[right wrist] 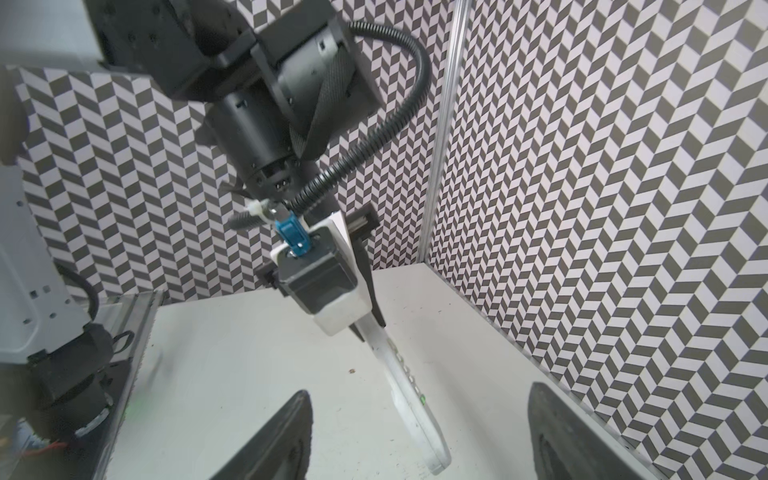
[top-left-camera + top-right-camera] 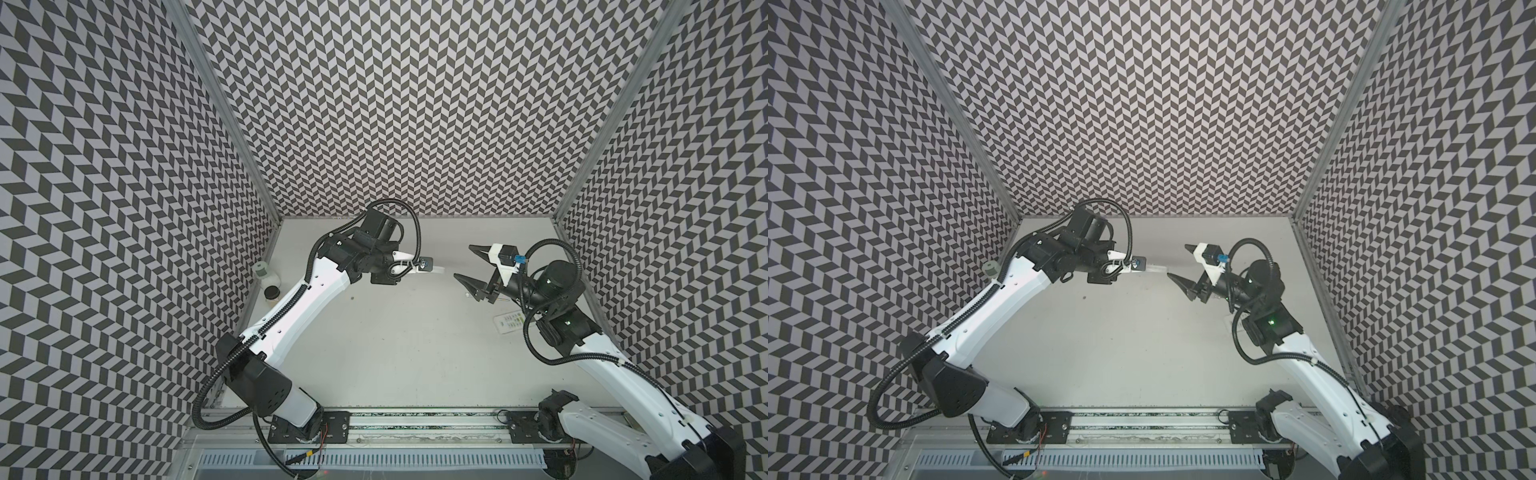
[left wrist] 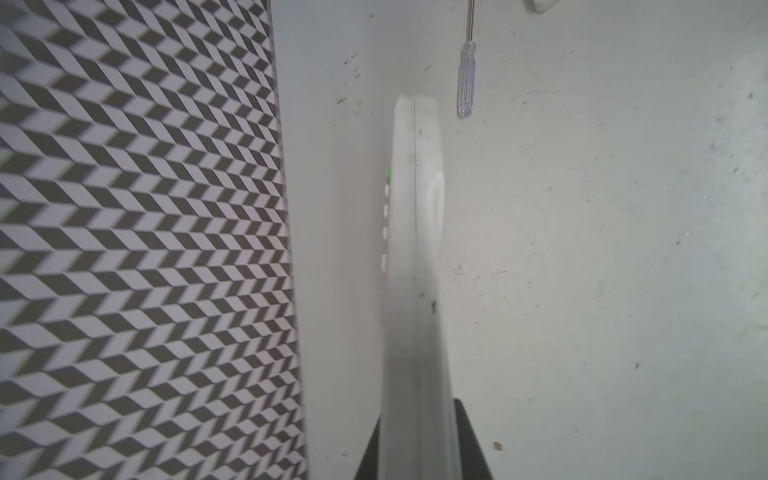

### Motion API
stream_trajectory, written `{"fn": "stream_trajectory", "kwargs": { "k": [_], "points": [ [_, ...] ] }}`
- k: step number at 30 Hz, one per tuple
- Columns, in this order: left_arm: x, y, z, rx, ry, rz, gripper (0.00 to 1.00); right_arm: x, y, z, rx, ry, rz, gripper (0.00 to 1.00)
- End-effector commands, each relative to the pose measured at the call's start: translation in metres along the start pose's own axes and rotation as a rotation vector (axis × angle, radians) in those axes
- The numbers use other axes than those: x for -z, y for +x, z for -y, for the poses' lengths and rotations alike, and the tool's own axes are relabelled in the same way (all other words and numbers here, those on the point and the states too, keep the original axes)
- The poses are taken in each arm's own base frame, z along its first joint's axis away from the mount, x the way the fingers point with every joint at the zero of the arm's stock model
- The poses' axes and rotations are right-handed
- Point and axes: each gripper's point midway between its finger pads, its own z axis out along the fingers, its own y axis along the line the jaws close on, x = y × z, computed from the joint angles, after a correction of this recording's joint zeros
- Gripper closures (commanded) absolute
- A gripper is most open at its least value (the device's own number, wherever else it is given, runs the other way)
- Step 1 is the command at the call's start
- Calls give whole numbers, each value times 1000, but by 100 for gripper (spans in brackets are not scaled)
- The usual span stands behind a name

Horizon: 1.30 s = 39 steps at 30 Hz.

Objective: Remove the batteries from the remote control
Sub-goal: 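Release the remote with the right gripper and move it to the battery cover end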

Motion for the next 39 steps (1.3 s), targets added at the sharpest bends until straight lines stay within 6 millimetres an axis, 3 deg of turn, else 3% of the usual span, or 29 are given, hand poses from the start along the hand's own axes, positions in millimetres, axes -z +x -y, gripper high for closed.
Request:
{"fn": "stream_trajectory", "kwargs": {
  "k": [1, 4, 9, 16, 24, 29, 34, 39],
  "points": [
    [10, -22, -6, 308, -26, 150, 100, 0, -6, 13, -42, 65, 72, 19],
    [7, -17, -5, 472, 12, 205, 100, -2, 1, 16, -88, 75, 73, 17],
    [-3, 9, -1, 764, 135, 296, 100, -3, 19, 23, -178, 118, 70, 14],
    [-30, 33, 37, 857, 243, 292, 100, -11, 62, 33, -386, 166, 7, 14],
    [-56, 42, 91, 921, 397, 316, 100, -44, 140, 10, -557, -24, -230, 23],
    [-64, 49, 107, 928, 424, 304, 100, -48, 193, -3, -666, -68, -341, 26],
    [-74, 59, 110, 977, 403, 265, 100, -40, 204, -28, -622, -157, -305, 27],
    [-75, 56, 123, 1003, 458, 280, 100, -40, 216, -43, -599, -188, -306, 27]
  ]
}}
